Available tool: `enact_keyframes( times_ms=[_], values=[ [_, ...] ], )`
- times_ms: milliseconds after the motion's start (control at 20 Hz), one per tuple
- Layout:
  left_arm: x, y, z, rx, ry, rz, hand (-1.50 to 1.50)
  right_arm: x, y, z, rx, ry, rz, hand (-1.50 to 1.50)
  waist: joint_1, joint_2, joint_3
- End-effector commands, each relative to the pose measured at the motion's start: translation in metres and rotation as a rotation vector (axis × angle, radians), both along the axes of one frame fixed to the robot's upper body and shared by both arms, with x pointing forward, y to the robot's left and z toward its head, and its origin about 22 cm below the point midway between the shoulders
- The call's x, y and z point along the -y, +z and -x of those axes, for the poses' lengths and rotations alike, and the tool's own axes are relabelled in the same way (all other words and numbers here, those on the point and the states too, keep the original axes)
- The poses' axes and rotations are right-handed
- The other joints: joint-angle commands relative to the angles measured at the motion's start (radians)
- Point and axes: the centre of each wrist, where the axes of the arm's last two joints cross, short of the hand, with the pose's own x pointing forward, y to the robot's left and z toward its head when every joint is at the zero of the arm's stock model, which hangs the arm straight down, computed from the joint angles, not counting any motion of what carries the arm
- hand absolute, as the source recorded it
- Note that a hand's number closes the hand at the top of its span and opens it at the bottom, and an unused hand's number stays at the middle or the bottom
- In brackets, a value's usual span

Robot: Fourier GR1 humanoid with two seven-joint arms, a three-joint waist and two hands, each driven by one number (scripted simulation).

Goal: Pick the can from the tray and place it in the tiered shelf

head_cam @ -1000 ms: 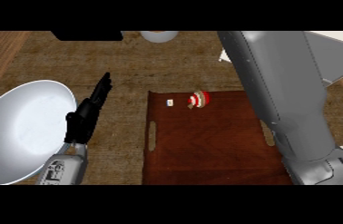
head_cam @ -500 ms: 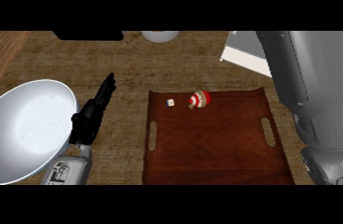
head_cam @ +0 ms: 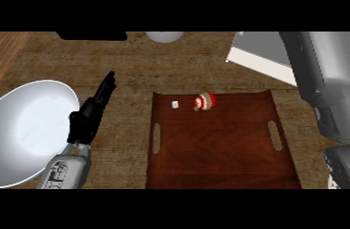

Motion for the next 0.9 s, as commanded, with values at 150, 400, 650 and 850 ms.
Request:
enact_keyframes(
  times_ms=[150, 400, 650, 850],
  values=[
    [0.007, 0.004, -0.008, 0.021, 0.011, -0.014, 0.0, 0.037, -0.023, -0.014, 0.056, -0.048, -0.022, 1.5, 0.0, 0.002, 0.0],
    [0.014, 0.002, 0.002, 0.015, -0.019, 0.013, 0.0, 0.052, -0.037, -0.011, 0.293, 0.08, -0.181, 1.5, 0.009, 0.005, 0.001],
    [0.01, 0.001, -0.003, 0.005, -0.007, -0.005, 0.0, 0.073, -0.043, -0.019, 0.29, 0.093, -0.178, 1.5, 0.008, 0.004, 0.001],
    [-0.003, 0.014, 0.007, -0.004, -0.029, 0.013, 0.0, 0.097, -0.034, -0.017, 0.293, 0.108, -0.202, 1.5, 0.007, -0.001, 0.001]
  ],
)
